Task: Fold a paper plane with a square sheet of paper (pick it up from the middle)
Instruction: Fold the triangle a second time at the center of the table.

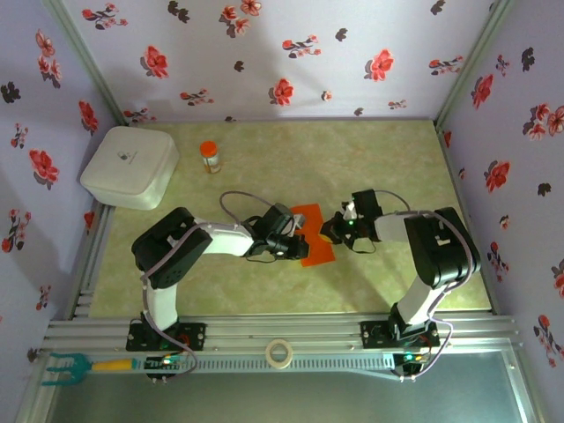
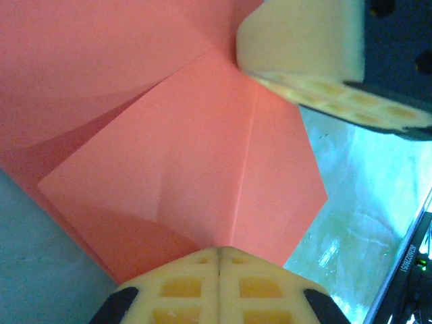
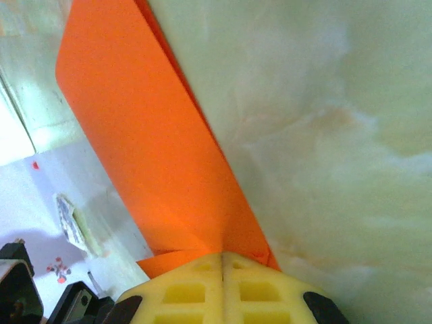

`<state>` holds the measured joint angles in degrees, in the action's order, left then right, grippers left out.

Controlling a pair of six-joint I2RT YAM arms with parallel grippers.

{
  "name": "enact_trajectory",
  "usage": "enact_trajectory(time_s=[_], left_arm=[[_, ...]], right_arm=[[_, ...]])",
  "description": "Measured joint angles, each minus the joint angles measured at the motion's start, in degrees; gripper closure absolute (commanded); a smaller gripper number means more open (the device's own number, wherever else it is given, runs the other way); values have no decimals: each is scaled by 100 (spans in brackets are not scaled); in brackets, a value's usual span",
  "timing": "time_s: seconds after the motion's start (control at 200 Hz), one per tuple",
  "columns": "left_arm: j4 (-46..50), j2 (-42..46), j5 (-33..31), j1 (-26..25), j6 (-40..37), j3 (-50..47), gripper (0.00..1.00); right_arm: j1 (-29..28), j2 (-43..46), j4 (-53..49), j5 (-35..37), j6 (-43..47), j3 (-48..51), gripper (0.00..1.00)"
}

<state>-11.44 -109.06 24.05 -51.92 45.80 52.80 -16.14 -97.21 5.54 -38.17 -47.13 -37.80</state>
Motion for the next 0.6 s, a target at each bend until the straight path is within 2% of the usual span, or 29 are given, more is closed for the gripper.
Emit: enact_trajectory(time_s=[0.315,0.485,0.6], left_arm=[[0,0,0,0,-2,0,100],[4,0,2,0,-2,2,100],[4,0,0,0,-2,4,100]], right_arm=[[81,50,-407,424,284,-238,97],[125,564,-533,651,310,-236,97],[-59,824,-531,645,313,-236,98]])
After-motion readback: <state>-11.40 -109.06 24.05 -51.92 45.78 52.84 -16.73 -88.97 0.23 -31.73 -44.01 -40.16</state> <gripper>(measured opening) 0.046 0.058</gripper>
